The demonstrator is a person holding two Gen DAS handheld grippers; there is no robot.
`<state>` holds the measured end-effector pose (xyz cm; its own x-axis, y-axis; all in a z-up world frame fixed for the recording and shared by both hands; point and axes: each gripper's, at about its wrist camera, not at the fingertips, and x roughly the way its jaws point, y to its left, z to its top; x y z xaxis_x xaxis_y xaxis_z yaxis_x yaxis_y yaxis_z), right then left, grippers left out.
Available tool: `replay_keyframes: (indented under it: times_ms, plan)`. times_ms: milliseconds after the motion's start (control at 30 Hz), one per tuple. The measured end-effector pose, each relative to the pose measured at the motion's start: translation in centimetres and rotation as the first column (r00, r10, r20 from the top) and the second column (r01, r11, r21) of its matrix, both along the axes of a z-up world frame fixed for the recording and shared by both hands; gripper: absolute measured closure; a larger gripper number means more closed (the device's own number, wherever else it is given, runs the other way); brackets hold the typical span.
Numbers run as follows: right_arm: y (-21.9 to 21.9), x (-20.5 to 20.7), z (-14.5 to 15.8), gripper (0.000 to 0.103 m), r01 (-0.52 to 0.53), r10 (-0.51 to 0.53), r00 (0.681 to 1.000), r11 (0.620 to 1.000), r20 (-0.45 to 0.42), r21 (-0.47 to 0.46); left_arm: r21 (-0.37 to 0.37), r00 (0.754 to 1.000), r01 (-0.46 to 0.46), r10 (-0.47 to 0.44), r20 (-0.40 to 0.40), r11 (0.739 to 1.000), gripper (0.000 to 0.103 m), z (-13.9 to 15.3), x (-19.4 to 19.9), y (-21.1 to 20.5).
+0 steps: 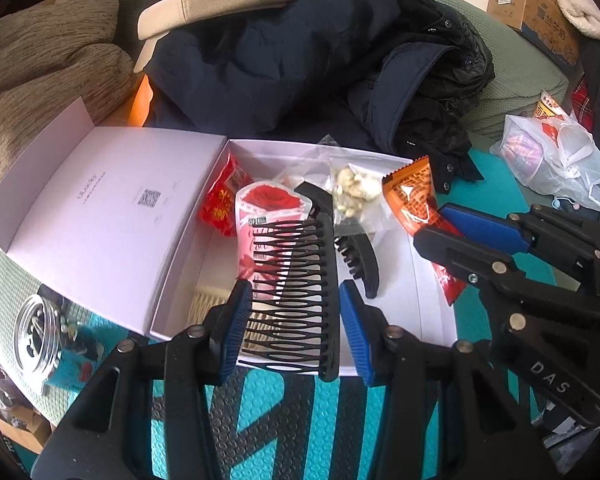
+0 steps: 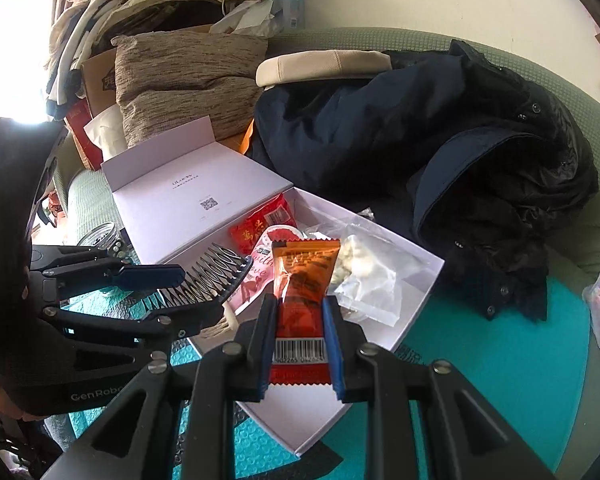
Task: Organize objects
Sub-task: 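Carry the black comb and orange packet over the white box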
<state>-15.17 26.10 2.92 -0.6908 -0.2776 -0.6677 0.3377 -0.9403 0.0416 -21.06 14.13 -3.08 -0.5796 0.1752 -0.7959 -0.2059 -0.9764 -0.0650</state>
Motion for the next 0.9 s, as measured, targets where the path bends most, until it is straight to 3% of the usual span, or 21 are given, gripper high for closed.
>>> replay_keyframes:
  times_ms: [367,900]
  plan:
    - [0.8,-4.0,-1.0,0.081,0.027,-0.027,1.000,1.000,0.012,0.014,-0.030,1.000,0.025,-0.025,0.001,0.999,0.060,-1.2,-4.3,0.7]
    - [1.1,-7.3,-3.6,0.081,0.059,-0.061,0.997,0.998,0.051,0.031,-0.043,0.998,0.010,-0.007,0.065,0.999,0.060,-5.3,-8.4,0.0]
